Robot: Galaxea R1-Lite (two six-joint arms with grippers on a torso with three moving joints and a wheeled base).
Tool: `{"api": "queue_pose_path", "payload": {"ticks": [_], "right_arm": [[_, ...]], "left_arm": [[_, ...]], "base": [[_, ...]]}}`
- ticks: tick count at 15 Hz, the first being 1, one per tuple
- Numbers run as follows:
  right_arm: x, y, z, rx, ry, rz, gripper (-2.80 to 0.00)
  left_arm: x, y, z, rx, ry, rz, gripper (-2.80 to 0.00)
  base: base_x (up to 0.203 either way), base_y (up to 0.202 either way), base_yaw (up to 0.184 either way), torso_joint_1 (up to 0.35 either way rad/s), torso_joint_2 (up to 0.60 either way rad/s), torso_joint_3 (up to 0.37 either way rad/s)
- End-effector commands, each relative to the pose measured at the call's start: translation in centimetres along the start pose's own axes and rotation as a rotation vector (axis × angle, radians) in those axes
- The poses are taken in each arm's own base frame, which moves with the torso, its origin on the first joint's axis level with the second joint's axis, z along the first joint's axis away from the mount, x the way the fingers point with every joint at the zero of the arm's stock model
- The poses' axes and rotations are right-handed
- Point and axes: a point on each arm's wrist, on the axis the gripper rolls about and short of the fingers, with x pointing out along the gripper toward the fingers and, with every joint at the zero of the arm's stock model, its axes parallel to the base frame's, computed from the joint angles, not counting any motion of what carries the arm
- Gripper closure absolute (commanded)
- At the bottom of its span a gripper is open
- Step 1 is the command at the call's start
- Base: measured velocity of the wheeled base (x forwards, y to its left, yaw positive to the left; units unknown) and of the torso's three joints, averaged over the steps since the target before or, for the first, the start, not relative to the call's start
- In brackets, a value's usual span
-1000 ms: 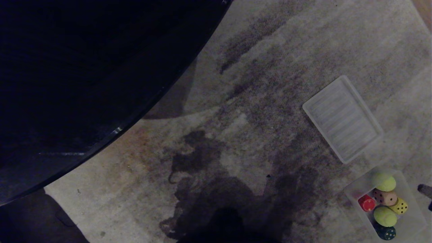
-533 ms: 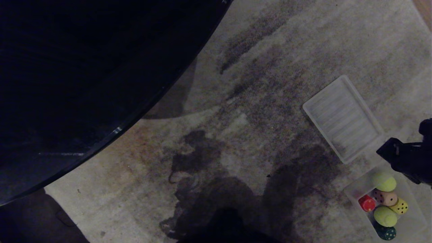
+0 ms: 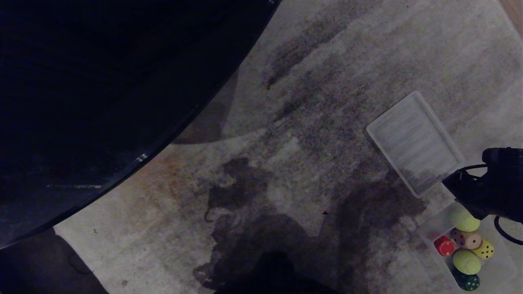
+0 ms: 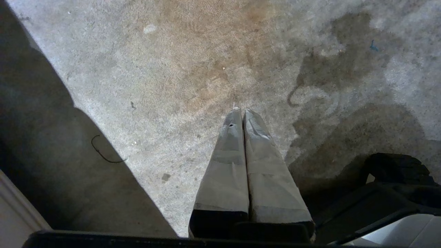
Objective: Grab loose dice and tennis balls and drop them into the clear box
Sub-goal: Close the lid
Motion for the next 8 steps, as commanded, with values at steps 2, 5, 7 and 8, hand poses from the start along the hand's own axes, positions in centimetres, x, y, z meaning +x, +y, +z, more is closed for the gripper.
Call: {"api": "queue_pose_path", "payload": {"ticks": [2, 5, 7, 8], "right_arm": [[1.7, -0.8, -0.2, 0.036, 0.045, 0.018, -2.8], [2.9, -0.8, 0.0, 0.041, 0.012, 0.089, -2.8], [3.7, -0.9, 0.0, 0.045, 0.002, 0.128, -2.8], [4.1, -1.0, 0.0, 0.045, -0.008, 0.149, -2.8]], "left_arm": [[0.0, 0.0, 0.0, -0.001, 0.002, 0.001, 0.0], [0.0, 0.0, 0.0, 0.0, 0.003, 0.001, 0.0], [0.0, 0.0, 0.0, 0.0, 0.003, 0.001, 0.0], [0.0, 0.0, 0.0, 0.0, 0.001, 0.001, 0.0]], "base": [[0.0, 0.0, 0.0, 0.0, 0.0, 0.0], [0.0, 0.0, 0.0, 0.0, 0.0, 0.0], [0.0, 0.0, 0.0, 0.0, 0.0, 0.0], [0.0, 0.0, 0.0, 0.0, 0.0, 0.0]]}}
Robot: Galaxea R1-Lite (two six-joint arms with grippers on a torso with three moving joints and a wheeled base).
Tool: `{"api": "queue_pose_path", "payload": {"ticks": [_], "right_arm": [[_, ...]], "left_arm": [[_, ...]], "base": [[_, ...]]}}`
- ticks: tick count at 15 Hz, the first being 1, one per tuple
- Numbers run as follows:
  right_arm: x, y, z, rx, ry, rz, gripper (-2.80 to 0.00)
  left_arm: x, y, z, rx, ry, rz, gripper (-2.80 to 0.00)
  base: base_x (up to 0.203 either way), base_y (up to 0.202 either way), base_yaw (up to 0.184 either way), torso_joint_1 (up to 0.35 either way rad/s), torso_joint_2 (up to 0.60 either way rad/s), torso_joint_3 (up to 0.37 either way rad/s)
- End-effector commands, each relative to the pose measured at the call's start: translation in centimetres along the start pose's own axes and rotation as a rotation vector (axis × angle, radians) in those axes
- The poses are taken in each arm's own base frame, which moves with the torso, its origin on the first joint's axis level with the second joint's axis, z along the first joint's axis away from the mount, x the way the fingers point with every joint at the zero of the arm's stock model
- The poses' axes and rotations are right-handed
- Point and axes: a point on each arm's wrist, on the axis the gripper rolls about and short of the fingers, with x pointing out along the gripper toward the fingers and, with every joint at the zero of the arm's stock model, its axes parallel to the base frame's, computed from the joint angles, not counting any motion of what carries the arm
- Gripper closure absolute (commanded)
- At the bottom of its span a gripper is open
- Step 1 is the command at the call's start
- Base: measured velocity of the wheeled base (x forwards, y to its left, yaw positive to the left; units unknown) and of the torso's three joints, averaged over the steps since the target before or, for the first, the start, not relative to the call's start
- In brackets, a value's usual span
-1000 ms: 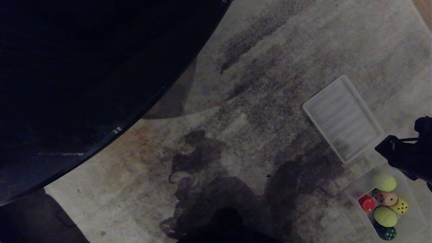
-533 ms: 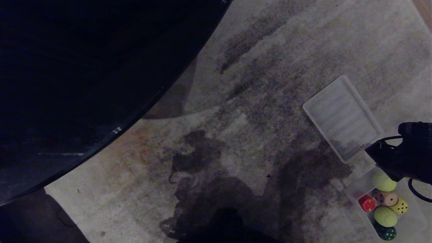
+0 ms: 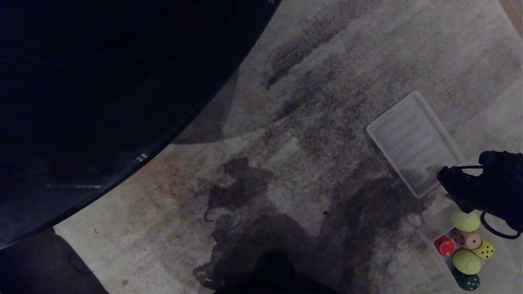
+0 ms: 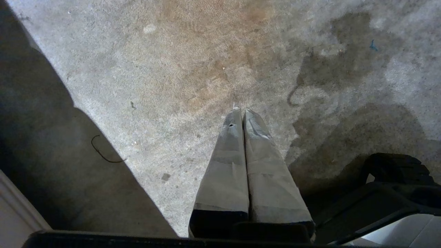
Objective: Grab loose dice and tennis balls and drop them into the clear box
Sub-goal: Close the lid
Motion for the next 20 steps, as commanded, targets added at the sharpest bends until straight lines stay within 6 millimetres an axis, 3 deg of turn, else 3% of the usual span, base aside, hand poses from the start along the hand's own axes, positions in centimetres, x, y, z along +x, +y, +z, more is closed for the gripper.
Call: {"api": "queue_pose_path", "payload": {"ticks": [1, 5, 8, 9, 20], "right_arm": [[1.1, -0.6, -0.3, 0.006, 0.003, 0.032, -2.8], [1.2, -1.2, 0.3, 0.015, 0.031, 0.076, -2.8], [1.9, -1.9, -0.3, 0.02, 0.058, 0.055, -2.8], [2.1, -2.0, -0.4, 0.02, 0.059, 0.055, 0.0], [3.1, -1.1, 0.1, 0.004, 0.011, 0.111, 0.0]], "left_arm": [[0.0, 0.0, 0.0, 0.0, 0.002, 0.001, 0.0], [0.0, 0.0, 0.0, 0.0, 0.002, 0.001, 0.0], [0.0, 0.0, 0.0, -0.001, 0.002, 0.001, 0.0], [0.0, 0.0, 0.0, -0.001, 0.002, 0.001, 0.0], [0.0, 0.0, 0.0, 0.0, 0.002, 0.001, 0.0]], "base": [[0.0, 0.0, 0.0, 0.0, 0.0, 0.0], [0.0, 0.0, 0.0, 0.0, 0.0, 0.0], [0.0, 0.0, 0.0, 0.0, 0.0, 0.0], [0.0, 0.0, 0.0, 0.0, 0.0, 0.0], [0.0, 0.0, 0.0, 0.0, 0.0, 0.0]]}}
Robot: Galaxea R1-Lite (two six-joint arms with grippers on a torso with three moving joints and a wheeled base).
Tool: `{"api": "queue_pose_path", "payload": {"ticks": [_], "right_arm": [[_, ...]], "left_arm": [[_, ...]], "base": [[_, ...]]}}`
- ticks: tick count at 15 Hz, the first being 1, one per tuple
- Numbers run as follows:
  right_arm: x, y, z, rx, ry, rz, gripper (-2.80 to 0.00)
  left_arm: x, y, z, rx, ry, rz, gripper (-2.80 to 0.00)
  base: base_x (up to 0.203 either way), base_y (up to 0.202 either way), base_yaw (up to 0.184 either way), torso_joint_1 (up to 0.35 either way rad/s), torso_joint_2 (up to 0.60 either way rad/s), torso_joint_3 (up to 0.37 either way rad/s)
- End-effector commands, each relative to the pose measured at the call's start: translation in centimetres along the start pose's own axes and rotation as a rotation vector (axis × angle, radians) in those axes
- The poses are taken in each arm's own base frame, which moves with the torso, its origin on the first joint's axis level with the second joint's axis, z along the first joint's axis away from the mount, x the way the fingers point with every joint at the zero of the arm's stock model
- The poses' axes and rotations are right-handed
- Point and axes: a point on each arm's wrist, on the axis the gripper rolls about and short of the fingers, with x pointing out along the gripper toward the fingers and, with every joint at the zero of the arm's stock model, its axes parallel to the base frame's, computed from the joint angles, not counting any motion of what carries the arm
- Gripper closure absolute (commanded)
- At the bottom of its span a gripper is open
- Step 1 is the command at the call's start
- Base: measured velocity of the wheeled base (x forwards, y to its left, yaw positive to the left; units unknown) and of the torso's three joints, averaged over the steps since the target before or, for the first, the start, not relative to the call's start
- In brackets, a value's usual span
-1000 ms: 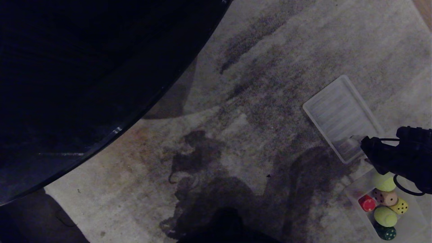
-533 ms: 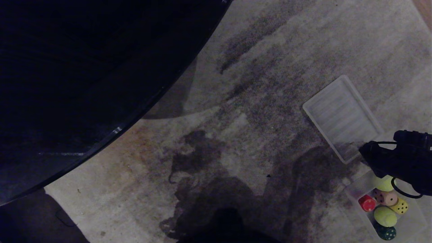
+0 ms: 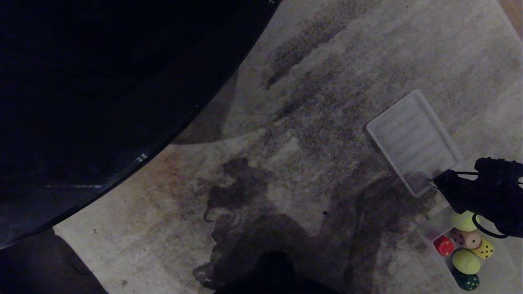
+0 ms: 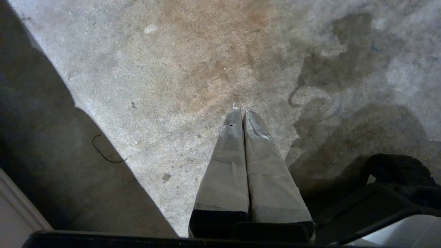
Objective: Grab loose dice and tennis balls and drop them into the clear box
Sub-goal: Close the lid
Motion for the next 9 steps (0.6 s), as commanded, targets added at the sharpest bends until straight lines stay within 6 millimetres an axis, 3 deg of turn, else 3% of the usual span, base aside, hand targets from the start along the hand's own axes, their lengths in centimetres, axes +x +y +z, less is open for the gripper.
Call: {"api": "queue_pose_path", "payload": {"ticks": [1, 9], "right_arm": [[0.1, 0.7, 0.3, 0.001, -0.015, 0.028, 0.0], [0.4, 3.7, 0.4, 0.021, -0.033, 0.12, 0.0]], "left_arm": [[0.0, 0.0, 0.0, 0.0, 0.001, 0.0, 0.0], [0.0, 0.0, 0.0, 0.0, 0.001, 0.0, 0.0]], "base": [[0.0, 0.0, 0.0, 0.0, 0.0, 0.0], [0.0, 0.0, 0.0, 0.0, 0.0, 0.0]]}}
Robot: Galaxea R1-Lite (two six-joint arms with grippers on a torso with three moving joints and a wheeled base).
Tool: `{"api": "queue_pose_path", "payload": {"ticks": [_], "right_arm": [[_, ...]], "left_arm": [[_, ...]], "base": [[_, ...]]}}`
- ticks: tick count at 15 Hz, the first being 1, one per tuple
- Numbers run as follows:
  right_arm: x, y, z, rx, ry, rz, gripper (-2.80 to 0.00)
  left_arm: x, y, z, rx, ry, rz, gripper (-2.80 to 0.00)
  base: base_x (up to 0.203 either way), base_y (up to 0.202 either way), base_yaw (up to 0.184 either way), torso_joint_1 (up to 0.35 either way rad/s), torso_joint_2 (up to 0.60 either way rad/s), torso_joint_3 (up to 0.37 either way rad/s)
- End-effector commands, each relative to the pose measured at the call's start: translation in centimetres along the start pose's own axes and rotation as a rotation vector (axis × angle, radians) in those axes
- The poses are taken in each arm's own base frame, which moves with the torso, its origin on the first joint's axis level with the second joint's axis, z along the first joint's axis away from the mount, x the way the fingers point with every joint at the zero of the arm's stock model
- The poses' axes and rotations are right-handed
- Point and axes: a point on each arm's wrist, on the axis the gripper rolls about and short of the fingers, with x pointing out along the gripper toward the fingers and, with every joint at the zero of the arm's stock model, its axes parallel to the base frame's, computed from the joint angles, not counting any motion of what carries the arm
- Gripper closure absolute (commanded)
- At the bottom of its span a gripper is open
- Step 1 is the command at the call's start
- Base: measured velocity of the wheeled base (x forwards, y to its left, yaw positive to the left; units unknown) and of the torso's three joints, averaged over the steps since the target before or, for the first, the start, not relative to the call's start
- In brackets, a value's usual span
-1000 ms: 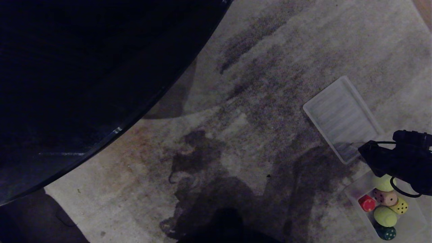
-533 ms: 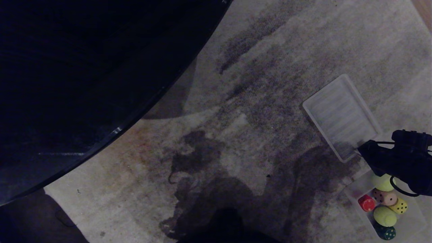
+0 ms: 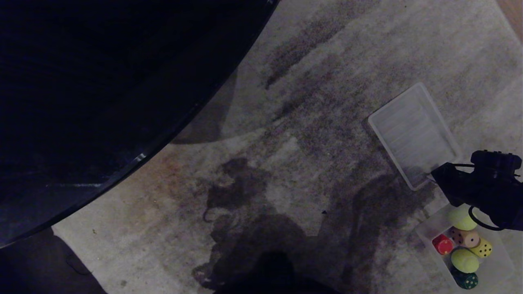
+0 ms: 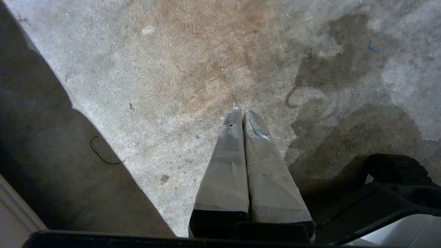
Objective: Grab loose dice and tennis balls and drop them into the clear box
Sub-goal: Close the lid
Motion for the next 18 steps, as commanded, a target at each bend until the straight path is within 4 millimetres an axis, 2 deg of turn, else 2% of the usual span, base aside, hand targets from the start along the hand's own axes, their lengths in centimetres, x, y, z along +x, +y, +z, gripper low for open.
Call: {"api": "queue_pose_path", "payload": {"ticks": [1, 5, 9, 12, 15, 18], "right_arm": [[-0.3, 1.2, 0.3, -0.007, -0.018, 0.05, 0.0], [-1.9, 2.0, 0.6, -0.012, -0.026, 0.064, 0.0], [-6.4, 3.7, 1.2, -0.081, -0.047, 0.109, 0.0], [-11.7, 5.4, 1.5, -0.167, -0.057, 0.183, 0.0], [-18.7, 6.6, 1.0, -0.302, -0.049, 0.26, 0.0], [-25.9, 5.8, -1.3, -0.456, -0.04, 0.287, 0.0]], "left_arm": [[0.0, 0.0, 0.0, 0.0, 0.003, 0.001, 0.0], [0.0, 0.0, 0.0, 0.0, 0.002, 0.001, 0.0], [0.0, 0.0, 0.0, 0.001, 0.003, 0.001, 0.0], [0.0, 0.0, 0.0, 0.0, 0.001, 0.001, 0.0], [0.0, 0.0, 0.0, 0.0, 0.003, 0.001, 0.0], [0.0, 0.0, 0.0, 0.0, 0.001, 0.001, 0.0]], "base": [[0.0, 0.0, 0.0, 0.0, 0.0, 0.0], [0.0, 0.0, 0.0, 0.0, 0.0, 0.0], [0.0, 0.0, 0.0, 0.0, 0.0, 0.0], [0.0, 0.0, 0.0, 0.0, 0.0, 0.0], [0.0, 0.0, 0.0, 0.0, 0.0, 0.0], [0.0, 0.0, 0.0, 0.0, 0.0, 0.0]]}}
